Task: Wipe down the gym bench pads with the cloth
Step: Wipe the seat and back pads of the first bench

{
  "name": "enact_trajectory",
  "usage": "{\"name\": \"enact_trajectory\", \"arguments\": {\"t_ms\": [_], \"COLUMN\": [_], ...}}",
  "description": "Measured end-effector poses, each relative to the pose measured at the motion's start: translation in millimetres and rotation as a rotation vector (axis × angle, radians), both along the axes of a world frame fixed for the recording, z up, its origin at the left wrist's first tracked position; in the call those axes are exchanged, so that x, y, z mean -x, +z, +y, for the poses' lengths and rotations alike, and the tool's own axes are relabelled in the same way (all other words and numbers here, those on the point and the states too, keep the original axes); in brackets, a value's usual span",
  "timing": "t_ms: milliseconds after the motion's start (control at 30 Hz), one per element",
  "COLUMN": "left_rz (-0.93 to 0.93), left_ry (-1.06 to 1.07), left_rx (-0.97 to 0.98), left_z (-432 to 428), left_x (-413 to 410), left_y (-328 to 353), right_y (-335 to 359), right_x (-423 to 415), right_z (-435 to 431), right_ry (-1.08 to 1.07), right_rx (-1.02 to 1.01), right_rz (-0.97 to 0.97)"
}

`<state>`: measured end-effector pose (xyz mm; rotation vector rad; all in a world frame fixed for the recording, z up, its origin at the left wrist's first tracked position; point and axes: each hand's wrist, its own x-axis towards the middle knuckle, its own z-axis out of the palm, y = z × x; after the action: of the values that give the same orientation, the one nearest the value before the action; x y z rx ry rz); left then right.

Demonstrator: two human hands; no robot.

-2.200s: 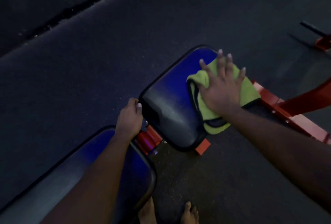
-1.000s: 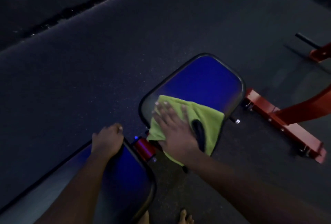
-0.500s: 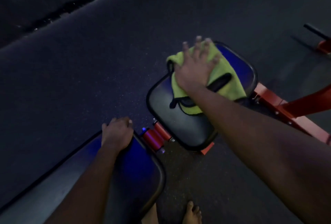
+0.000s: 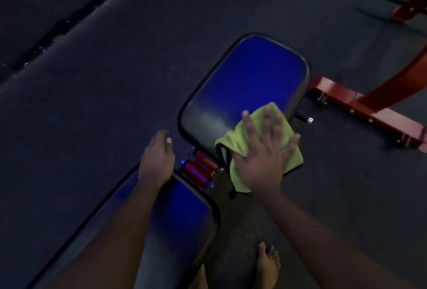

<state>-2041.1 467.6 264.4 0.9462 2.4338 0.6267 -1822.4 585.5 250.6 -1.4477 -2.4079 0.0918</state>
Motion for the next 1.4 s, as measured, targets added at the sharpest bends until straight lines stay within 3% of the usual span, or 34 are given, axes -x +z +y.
{"name": "enact_trajectory", "arguments": {"t_ms": [67,167,233,533,733,800,967,1133,1400], "left_rz": [-0.054,-0.129,-0.15,0.019,0.006,-0.002,0.053,-0.008,-0.032], "left_ry": [-0.038,-0.144,-0.186,-0.182,-0.249,-0.261,-0.15,-0.206,-0.165], "left_rx": [-0.106,-0.143,-0.087,0.012,0.154,0.178,0.096,0.081,0.046], "left_z": [17,51,70,93,110,115,119,118,115], "left_x": [-1,3,8,1,14,13,9,10,12], "left_y": [6,11,14,10,24,23,17,18,12], "right_y": [-3,-6,-6,38,20,20,41,59,79], "right_x": [-3,12,21,7,14,14,21,26,27], "right_z": [-4,-23,-35,82,-15,-5,75,123,178], "right_ry": [-0.309,-0.696,-0.782,-0.785,-0.727,-0.752,-0.844,-0.896,-0.734], "right_rx": [0.151,0.488,0.576,0.54,0.55,0.552,0.512,0.481,0.411], "right_rz": [0.314,0.986,1.172,0.938,1.0,0.981,0.746,0.635,0.443]}}
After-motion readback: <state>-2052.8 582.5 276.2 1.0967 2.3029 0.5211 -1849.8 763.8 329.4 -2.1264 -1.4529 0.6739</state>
